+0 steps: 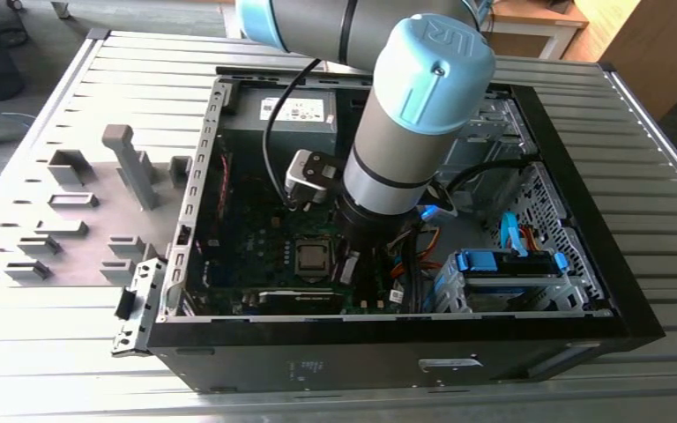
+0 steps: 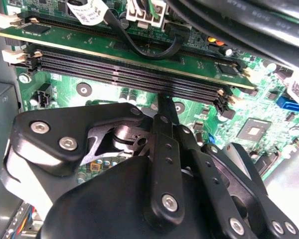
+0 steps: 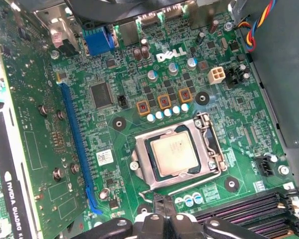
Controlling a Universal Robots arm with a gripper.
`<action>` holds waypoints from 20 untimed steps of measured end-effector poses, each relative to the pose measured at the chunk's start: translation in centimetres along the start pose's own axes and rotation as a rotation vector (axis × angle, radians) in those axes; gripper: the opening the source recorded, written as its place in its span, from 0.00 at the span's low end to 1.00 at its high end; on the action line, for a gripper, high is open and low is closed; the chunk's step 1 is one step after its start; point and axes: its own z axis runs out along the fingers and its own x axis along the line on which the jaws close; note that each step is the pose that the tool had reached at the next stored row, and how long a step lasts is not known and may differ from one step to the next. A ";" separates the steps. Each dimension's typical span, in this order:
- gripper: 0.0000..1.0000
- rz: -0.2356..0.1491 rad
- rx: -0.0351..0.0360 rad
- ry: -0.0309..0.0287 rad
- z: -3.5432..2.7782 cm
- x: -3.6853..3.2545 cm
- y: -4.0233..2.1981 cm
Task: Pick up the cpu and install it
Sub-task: 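Install the first cpu locking lever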
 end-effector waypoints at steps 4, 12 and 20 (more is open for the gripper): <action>0.11 0.000 0.0022 0.0005 0.00 0.00 -0.01; 0.11 0.000 0.0036 0.0013 0.00 0.00 -0.01; 0.11 0.000 0.0044 0.0004 -0.58 0.00 0.04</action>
